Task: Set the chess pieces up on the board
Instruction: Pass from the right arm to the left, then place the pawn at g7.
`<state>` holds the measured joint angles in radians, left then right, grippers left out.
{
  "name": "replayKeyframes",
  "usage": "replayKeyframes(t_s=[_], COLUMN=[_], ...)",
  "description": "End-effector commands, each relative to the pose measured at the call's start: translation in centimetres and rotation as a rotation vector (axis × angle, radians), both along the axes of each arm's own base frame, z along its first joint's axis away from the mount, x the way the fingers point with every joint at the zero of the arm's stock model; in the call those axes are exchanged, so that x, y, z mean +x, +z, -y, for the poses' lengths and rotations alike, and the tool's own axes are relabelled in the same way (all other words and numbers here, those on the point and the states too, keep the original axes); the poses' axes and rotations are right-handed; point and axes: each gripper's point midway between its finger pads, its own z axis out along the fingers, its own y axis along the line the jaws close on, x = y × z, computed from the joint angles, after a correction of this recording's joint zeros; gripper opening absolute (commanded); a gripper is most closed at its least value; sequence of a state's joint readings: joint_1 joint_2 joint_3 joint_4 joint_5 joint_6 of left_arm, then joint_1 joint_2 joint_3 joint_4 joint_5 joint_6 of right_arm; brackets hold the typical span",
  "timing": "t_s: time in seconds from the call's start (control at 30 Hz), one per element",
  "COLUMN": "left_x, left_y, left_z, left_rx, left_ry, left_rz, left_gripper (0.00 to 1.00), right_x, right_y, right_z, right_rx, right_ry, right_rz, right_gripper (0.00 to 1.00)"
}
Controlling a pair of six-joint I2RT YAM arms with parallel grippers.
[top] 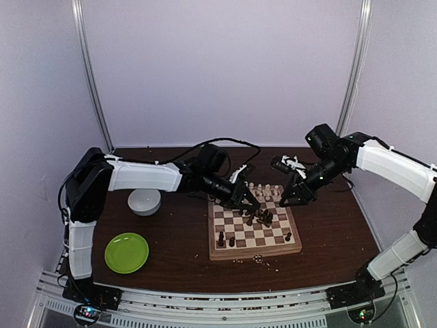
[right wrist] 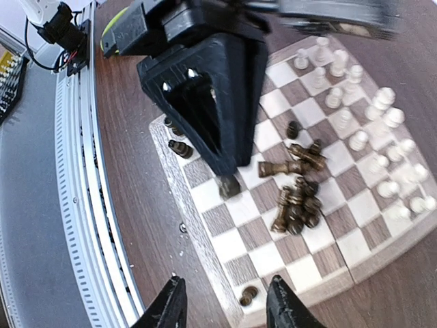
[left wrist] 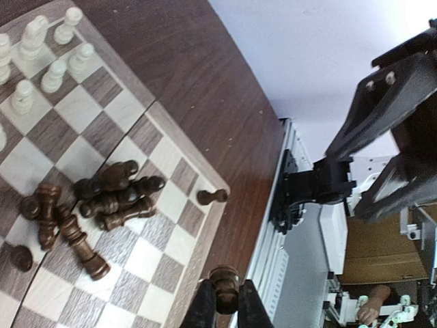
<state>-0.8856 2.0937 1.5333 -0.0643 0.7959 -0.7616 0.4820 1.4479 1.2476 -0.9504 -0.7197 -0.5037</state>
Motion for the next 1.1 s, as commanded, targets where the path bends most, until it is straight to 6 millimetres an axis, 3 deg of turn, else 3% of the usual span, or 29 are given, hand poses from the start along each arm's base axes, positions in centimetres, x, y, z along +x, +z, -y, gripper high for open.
replayKeyframes(t_s=[0.0,0.13,0.3,0.53,1.07], left_x=[0.1,0.2,-0.6,-1.1,-2.0], left_y=[1.1,0.4,-0.2,-2.0,-6.1], left_z=[-2.5,-4.9,-6.4,-6.9,-6.1], left_rx=[0.127,0.293,0.431,0.592,0.666], left_ry=[-0.016,-0.034,-0.113,-0.205,-0.303], left_rz=[0.229,0.396,0.539,0.654,0.612], left_gripper=[0.00,0.00,0.00,0.00,0.00], right_x=[-0.8,0.0,0.4,0.2,-0.2], right_y=[0.0,-1.1,-2.1,-3.2,-4.1], right_z=[2.3,3.0,3.4,3.5,3.5], right_rx=[0.046,0.052,0.026,0.003,-0.010], right_ry=[-0.028,-0.097,-0.113,-0.101,-0.069], right_rz=[0.016,0.040,0.057,0.038,0.006], right_gripper=[0.41,0.41,0.40,0.40,0.40])
